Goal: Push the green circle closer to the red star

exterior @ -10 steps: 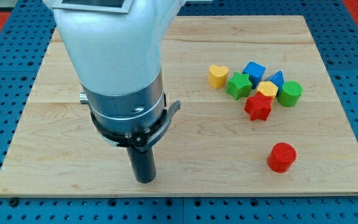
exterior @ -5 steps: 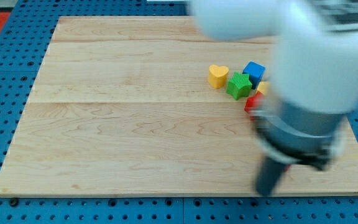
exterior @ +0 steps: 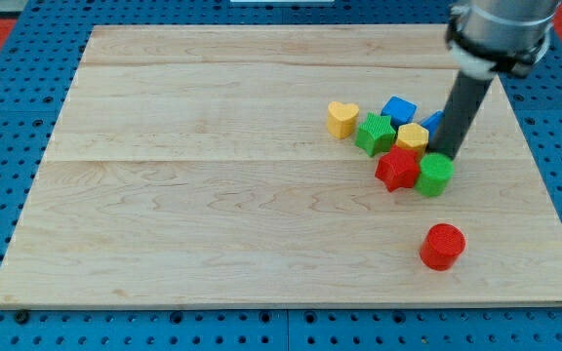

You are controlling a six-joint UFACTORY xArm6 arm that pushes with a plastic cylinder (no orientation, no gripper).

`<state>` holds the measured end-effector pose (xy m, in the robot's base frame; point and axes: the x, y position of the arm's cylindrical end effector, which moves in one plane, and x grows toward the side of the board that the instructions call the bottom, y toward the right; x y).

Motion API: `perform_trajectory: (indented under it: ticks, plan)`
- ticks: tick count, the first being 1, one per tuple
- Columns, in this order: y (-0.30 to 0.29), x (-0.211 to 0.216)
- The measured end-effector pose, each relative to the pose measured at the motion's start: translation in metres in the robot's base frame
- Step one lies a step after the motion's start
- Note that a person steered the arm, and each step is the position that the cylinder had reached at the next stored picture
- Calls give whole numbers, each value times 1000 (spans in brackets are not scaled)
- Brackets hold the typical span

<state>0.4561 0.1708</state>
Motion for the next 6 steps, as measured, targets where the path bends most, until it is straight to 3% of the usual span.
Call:
perform_trajectory:
  ticks: [1,2,3,4,5,6]
  plan:
    - [-37,11]
    - [47,19]
    - [52,39]
    - [13,73]
    - [-76,33]
    - [-115,-15]
